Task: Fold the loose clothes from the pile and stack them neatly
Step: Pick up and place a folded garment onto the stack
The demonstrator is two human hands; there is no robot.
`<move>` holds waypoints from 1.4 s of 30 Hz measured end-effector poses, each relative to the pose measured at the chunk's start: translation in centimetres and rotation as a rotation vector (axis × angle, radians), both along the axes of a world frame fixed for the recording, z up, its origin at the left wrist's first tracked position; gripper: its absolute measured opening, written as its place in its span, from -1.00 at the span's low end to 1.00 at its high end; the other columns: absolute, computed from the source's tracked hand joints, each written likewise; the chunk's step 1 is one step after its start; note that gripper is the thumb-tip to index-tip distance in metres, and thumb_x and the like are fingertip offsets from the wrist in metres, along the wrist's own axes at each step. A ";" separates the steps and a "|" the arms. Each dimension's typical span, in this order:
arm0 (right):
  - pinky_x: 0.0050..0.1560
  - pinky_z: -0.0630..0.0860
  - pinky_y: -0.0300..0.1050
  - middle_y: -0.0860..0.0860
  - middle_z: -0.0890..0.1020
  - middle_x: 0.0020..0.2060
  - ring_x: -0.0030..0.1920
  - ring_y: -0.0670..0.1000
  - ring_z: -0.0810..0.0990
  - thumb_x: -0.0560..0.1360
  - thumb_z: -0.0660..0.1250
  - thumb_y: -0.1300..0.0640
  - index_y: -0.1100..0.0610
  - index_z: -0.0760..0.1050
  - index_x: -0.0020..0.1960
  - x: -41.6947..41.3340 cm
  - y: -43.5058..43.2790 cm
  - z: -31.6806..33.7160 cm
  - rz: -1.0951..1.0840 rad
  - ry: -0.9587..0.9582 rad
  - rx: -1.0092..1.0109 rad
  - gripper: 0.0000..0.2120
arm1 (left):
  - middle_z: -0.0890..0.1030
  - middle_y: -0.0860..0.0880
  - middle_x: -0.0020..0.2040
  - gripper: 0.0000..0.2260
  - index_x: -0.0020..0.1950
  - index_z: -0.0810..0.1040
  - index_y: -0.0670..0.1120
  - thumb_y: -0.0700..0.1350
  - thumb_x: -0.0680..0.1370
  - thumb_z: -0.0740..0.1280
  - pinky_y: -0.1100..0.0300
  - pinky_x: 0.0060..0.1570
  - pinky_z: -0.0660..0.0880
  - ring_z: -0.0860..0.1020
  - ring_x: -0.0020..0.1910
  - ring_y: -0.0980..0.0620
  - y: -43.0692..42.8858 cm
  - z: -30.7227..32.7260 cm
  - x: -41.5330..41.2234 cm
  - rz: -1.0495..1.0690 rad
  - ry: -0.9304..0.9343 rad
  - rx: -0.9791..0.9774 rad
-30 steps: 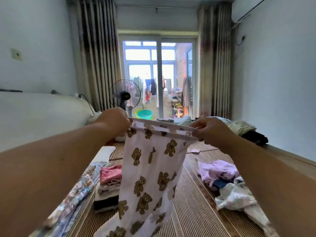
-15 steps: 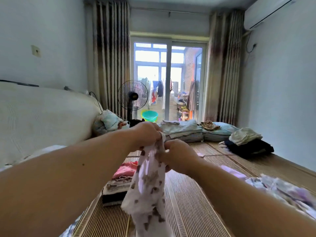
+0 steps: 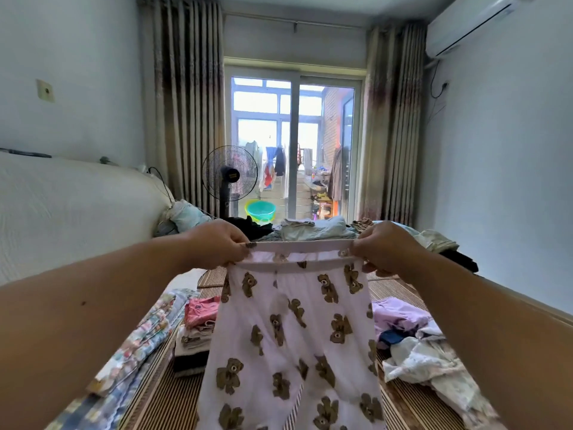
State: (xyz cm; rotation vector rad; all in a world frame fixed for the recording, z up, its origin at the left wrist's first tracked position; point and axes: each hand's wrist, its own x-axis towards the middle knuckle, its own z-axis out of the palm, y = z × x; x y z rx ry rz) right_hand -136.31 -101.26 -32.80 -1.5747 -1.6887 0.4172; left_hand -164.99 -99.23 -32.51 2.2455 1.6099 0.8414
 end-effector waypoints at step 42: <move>-0.08 0.54 -0.11 -0.20 0.63 -0.09 -0.16 -0.16 0.57 0.46 0.33 -0.24 -0.12 0.67 -0.03 -1.3 -3.3 1.4 0.372 -0.925 0.495 -0.74 | 0.42 0.14 -0.58 -0.62 -0.57 0.50 0.05 0.03 0.44 0.46 0.45 -0.53 0.29 0.40 -0.55 0.25 -1.0 1.3 -3.1 -0.104 -0.003 0.185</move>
